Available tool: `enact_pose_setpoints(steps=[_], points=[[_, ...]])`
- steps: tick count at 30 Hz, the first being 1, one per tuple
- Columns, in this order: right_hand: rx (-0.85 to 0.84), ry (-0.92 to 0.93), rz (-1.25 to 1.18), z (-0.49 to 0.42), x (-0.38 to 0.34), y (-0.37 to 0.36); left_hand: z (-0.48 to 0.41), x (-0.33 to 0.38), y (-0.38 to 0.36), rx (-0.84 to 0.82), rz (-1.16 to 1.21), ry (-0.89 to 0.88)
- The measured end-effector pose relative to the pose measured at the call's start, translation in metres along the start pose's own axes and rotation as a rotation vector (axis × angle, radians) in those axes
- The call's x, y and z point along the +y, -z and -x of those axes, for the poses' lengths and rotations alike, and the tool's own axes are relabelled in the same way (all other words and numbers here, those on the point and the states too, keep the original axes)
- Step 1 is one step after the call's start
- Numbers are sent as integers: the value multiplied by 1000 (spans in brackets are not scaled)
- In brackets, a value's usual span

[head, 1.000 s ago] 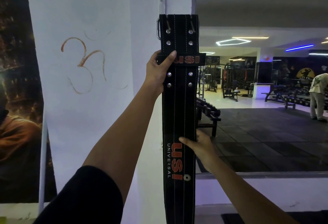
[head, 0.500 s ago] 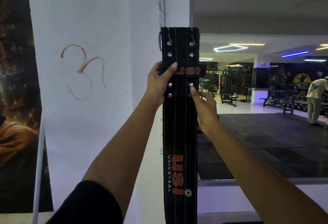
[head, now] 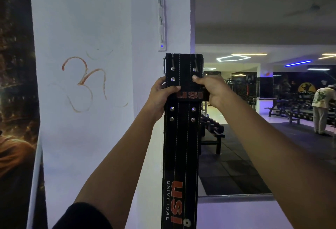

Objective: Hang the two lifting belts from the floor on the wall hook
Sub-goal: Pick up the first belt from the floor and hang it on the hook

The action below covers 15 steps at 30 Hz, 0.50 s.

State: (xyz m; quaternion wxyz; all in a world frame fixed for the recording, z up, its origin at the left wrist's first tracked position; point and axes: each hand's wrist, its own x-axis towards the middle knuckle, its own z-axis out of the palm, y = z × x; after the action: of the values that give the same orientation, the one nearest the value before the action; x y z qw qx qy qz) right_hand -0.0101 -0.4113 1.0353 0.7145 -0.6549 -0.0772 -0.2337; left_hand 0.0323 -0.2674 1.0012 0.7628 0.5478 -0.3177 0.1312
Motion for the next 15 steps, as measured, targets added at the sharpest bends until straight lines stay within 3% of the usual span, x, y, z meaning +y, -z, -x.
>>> enact_pose_setpoints(steps=[7,15], points=[[-11,3,17,-10,28,1,-17,12,-5,164,-169,123],[-95,-7,41,-36,48,11,-51,-8,-8,442,-10,268]])
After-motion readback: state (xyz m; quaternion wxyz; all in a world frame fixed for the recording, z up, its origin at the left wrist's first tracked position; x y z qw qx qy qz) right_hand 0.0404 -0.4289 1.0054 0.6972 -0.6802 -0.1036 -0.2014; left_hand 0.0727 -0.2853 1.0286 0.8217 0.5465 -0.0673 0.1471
